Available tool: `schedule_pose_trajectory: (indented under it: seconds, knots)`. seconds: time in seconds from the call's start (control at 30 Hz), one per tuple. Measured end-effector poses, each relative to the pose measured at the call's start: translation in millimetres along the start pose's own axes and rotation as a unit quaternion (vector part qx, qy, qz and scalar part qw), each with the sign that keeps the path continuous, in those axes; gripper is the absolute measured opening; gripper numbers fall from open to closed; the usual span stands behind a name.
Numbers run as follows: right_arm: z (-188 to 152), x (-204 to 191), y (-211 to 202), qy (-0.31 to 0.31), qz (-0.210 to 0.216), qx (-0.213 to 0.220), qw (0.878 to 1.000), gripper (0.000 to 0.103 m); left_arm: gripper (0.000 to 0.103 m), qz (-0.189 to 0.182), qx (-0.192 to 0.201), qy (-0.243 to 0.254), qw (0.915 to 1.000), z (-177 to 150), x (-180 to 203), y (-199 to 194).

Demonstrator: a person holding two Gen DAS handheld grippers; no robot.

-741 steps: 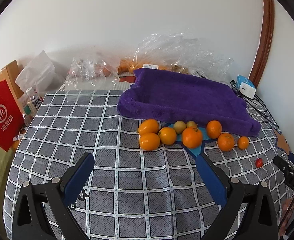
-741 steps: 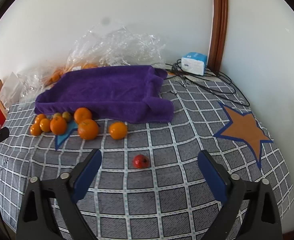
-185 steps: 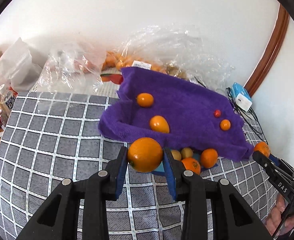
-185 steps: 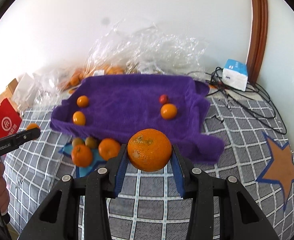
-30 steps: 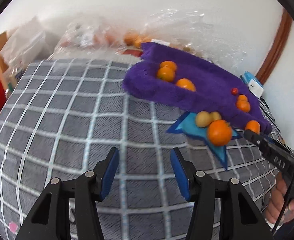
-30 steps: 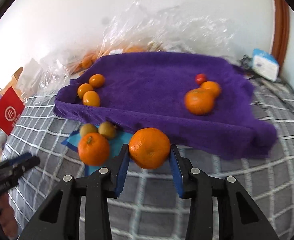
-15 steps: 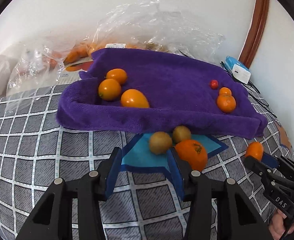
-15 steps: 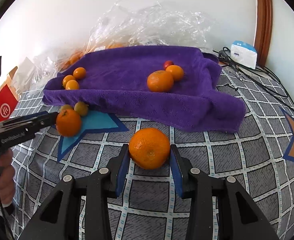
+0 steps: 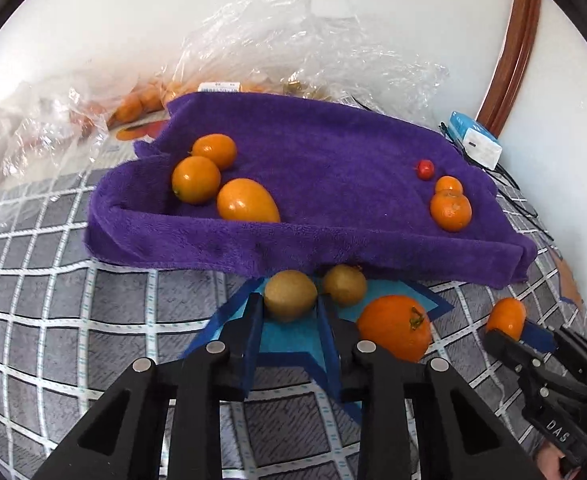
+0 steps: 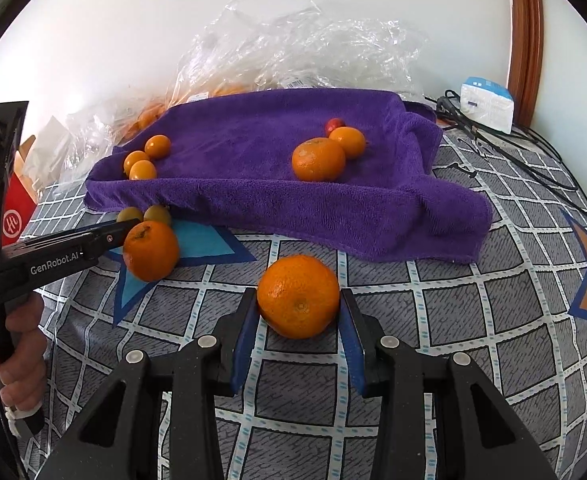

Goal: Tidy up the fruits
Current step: 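Close the left tool on a small green-yellow fruit on the blue star, then carry the green-yellow fruit with the left tool while the right tool carries the mandarin over the towel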

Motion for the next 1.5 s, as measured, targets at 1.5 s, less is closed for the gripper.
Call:
schedule_pose_trajectory:
  seconds: [1.5]
  knots:
    - [-0.7, 4.7, -8.7, 0.021, 0.006, 0.02, 1.0, 0.039, 0.026, 0.053, 0.116, -0.089, 0.9879, -59.2, -50.2, -71.7]
Point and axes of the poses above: each gripper's, at about its wrist camera, not at the fingertips, and y roughly the way its jaws point, x to its right, z to its top, the point moved 2 cm from there along y, roughly the way its jaws point, and after that the axes turned 14 degrees about y, right-handed, at the moved point
